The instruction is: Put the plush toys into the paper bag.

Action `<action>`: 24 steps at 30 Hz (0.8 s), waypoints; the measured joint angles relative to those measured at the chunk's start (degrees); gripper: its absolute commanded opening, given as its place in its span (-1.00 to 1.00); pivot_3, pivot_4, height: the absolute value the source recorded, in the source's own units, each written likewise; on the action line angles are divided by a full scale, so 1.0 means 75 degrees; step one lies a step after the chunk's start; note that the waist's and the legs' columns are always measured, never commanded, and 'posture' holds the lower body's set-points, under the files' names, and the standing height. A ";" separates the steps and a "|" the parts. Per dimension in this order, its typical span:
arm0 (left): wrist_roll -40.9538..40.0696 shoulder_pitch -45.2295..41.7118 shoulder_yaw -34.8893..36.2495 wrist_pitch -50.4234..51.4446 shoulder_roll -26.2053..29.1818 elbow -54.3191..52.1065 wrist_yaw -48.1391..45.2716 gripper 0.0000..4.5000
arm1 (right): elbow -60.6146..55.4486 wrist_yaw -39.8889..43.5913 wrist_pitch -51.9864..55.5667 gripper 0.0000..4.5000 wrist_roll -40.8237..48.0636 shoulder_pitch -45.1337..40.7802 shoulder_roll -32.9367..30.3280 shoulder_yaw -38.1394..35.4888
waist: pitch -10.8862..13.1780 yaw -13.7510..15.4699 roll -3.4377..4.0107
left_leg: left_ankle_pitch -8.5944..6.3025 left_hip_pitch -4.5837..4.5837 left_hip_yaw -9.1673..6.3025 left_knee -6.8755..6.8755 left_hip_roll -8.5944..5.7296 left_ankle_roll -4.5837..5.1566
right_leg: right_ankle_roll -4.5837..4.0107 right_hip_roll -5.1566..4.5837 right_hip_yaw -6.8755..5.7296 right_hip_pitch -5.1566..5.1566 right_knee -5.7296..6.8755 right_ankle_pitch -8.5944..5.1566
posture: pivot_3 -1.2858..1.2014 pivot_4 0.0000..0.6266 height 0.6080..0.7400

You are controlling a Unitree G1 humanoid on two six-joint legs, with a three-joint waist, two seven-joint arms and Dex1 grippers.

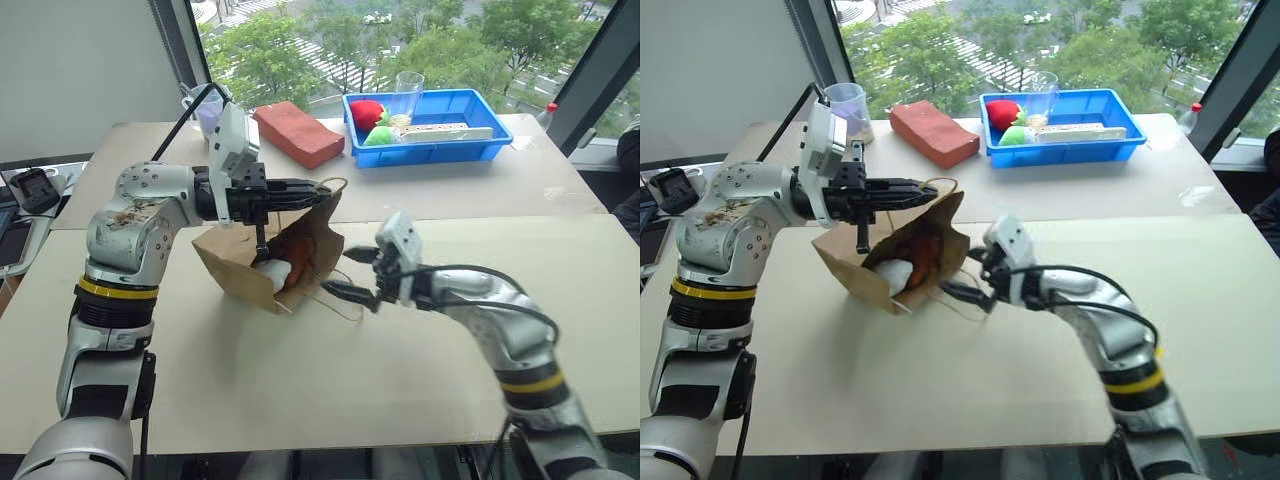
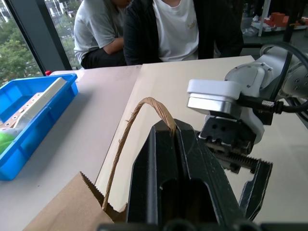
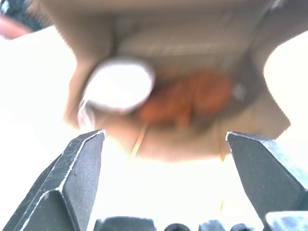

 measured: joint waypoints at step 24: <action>0.0033 -0.0085 -0.0029 -0.0174 -0.0006 0.0225 0.0005 -1.00 | -0.0097 -0.0374 -0.0816 -0.99 -0.0590 0.0514 0.0347 -0.0079 | 0.0001 0.0070 -0.0001 | 0.0002 0.0006 0.0005 0.0010 0.0000 -0.0003 | 0.0000 0.0000 0.0007 0.0002 -0.0005 0.0000 | 0.03 -0.52 1.00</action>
